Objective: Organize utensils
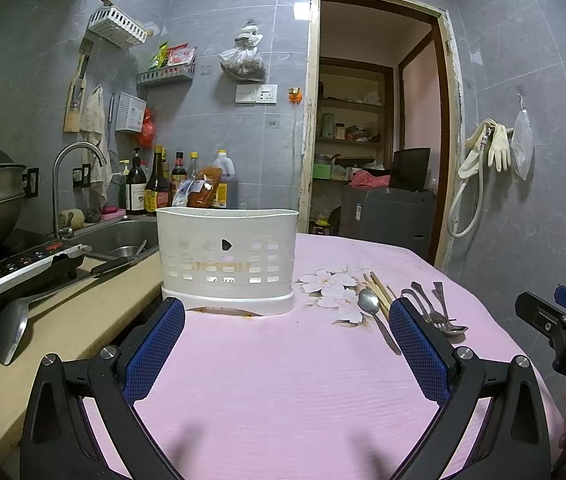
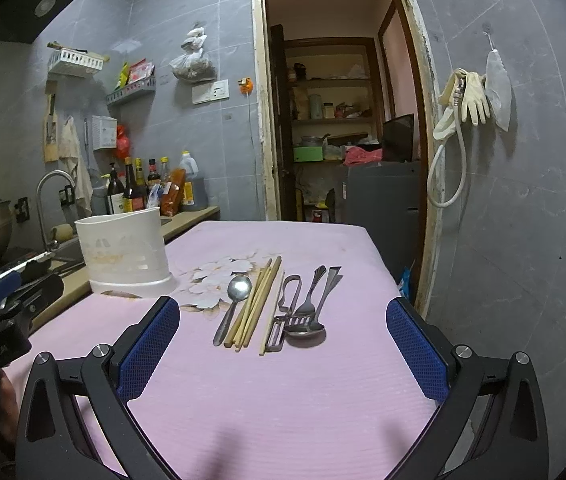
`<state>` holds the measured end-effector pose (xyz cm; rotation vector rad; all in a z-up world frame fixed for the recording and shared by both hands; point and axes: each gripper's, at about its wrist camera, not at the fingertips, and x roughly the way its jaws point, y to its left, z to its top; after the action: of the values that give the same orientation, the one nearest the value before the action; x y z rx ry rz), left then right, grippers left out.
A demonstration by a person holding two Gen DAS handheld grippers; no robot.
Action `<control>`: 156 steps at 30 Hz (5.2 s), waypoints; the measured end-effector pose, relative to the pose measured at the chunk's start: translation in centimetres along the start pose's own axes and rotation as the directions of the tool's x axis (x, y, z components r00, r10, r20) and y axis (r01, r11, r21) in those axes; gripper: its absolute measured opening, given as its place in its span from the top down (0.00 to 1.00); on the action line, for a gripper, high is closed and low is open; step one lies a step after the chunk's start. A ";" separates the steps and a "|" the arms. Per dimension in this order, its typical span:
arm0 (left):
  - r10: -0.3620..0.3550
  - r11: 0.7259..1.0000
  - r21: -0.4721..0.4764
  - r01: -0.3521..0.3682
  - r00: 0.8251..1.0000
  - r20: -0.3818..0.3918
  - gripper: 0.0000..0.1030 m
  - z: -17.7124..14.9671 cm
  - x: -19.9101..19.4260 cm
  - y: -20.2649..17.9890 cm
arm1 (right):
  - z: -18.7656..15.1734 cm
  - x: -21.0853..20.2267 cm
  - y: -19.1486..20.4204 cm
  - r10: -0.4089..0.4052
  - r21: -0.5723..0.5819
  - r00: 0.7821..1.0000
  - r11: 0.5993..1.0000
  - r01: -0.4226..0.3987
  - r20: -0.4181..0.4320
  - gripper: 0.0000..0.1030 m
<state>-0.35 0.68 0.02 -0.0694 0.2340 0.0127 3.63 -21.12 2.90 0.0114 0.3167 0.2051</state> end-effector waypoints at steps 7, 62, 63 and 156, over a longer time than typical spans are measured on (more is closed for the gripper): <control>-0.001 1.000 0.000 0.001 1.000 0.000 0.03 0.0 0.0 0.0 | -0.1 0.0 0.1 -0.001 -0.002 1.000 1.000 0.001 0.001 0.00; -0.001 1.000 0.001 0.001 1.000 -0.004 0.03 -0.4 0.1 0.3 | -0.2 0.3 0.3 -0.001 -0.008 1.000 1.000 0.001 -0.006 0.00; 0.000 1.000 0.002 0.000 1.000 -0.004 0.03 -0.4 0.1 0.3 | -0.2 0.3 0.3 -0.002 -0.008 1.000 1.000 0.002 -0.005 0.00; -0.199 0.961 0.078 0.266 0.858 -0.474 1.00 2.3 25.3 -4.6 | 4.5 15.9 -6.6 0.178 -0.054 0.965 0.980 -0.191 -0.192 0.98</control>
<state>24.92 -3.68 -3.27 0.0431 0.7055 -0.2675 21.11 -24.25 1.98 -0.0506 0.4957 0.4043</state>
